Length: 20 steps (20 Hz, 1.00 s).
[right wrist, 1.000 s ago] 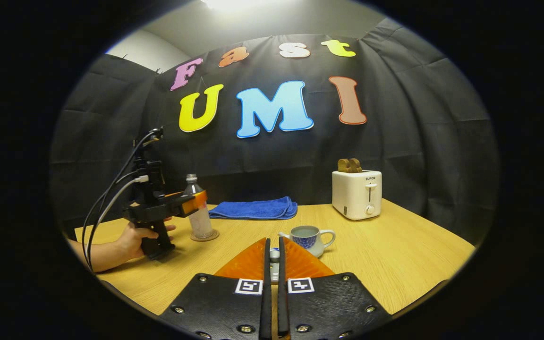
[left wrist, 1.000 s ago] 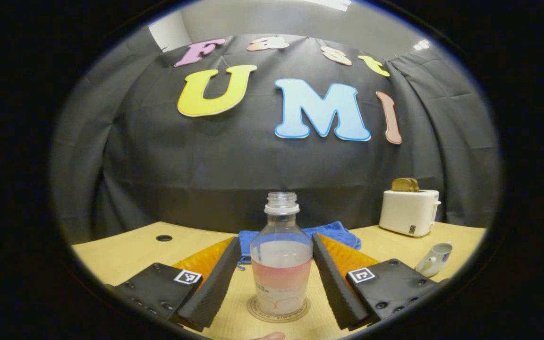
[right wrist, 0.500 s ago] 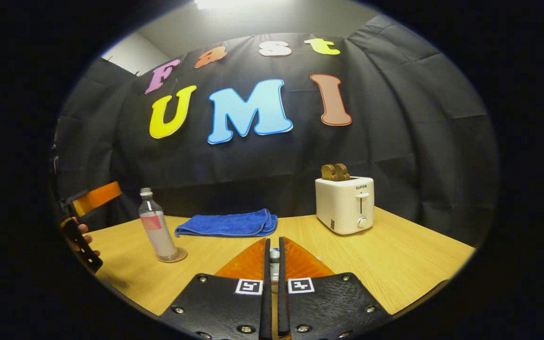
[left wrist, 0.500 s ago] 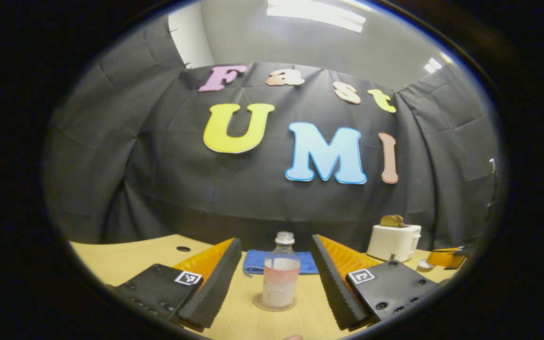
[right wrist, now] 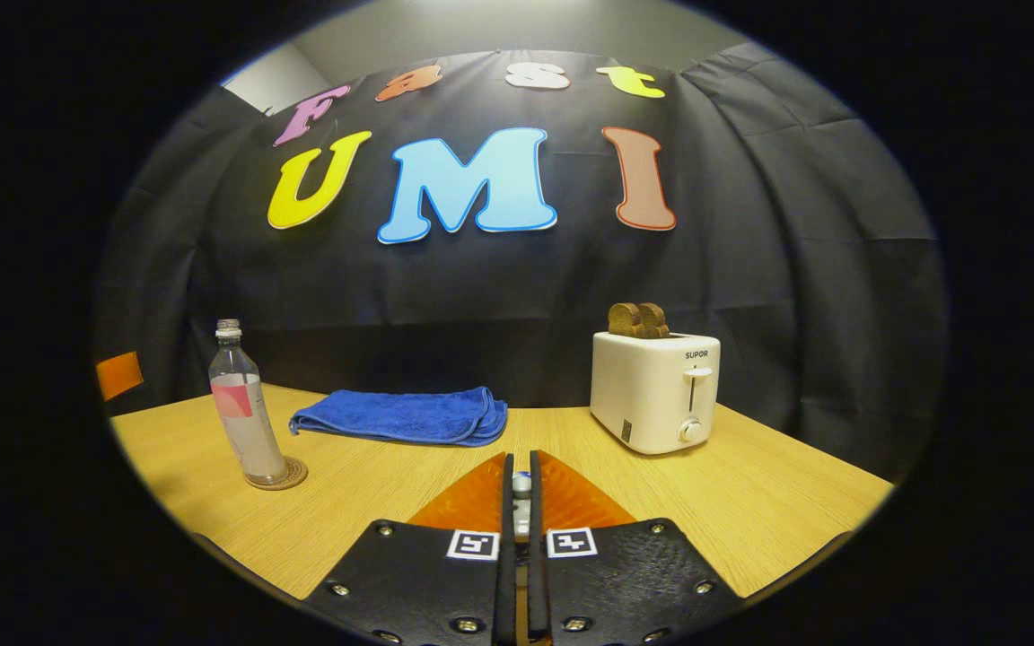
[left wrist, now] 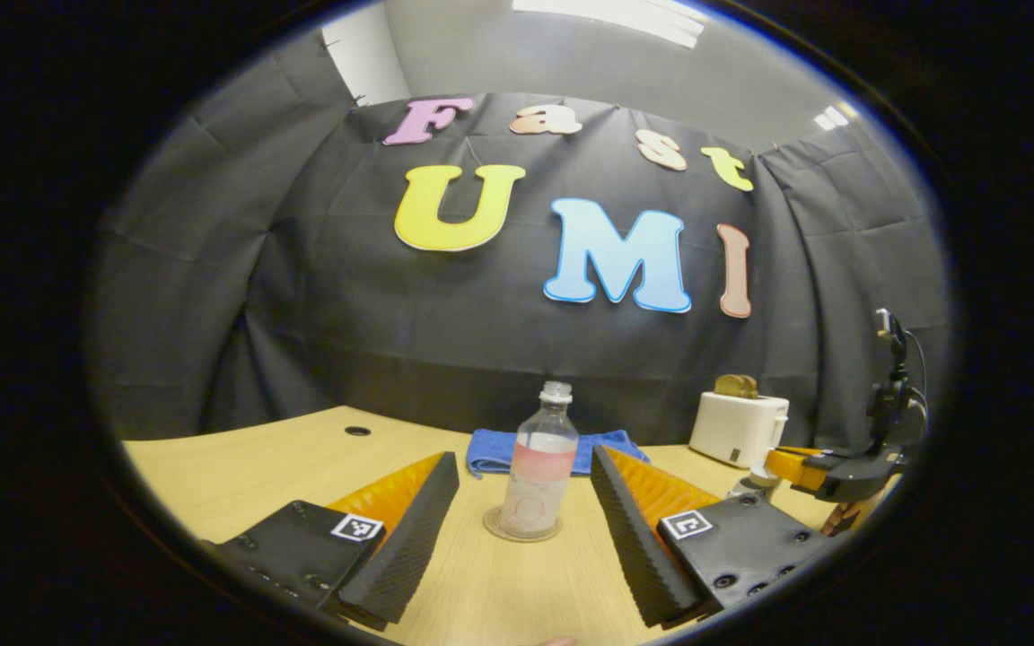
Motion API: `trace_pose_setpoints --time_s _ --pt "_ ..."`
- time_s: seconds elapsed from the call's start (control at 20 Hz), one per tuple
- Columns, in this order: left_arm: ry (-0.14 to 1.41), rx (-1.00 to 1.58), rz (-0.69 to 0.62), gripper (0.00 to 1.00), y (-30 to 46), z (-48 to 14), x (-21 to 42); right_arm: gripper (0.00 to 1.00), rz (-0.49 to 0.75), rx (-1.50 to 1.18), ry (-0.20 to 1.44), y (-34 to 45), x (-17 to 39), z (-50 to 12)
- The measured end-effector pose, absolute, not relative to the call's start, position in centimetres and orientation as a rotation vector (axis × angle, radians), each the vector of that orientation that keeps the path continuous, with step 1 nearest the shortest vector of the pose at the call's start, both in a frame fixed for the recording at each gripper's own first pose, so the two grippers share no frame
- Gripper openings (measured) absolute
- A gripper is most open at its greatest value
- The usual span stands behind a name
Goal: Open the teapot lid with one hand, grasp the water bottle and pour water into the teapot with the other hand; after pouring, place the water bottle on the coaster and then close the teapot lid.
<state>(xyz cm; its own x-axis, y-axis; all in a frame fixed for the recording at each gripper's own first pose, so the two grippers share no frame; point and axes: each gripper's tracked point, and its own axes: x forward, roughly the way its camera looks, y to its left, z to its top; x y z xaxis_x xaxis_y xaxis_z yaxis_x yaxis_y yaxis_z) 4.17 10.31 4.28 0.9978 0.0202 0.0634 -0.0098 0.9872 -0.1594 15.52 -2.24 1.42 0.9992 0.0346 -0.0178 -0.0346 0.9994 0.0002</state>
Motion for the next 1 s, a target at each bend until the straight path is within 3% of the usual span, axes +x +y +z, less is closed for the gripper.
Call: trace_pose_setpoints --time_s 0.6,1.0 --pt "-0.04 -0.159 0.02 1.0 9.0 2.9 1.6 0.05 0.029 0.002 0.063 -2.1 16.3 -0.2" --pt "-0.038 -0.136 0.011 1.0 8.8 2.7 1.3 0.18 0.03 -0.038 0.027 -2.4 14.4 1.5"
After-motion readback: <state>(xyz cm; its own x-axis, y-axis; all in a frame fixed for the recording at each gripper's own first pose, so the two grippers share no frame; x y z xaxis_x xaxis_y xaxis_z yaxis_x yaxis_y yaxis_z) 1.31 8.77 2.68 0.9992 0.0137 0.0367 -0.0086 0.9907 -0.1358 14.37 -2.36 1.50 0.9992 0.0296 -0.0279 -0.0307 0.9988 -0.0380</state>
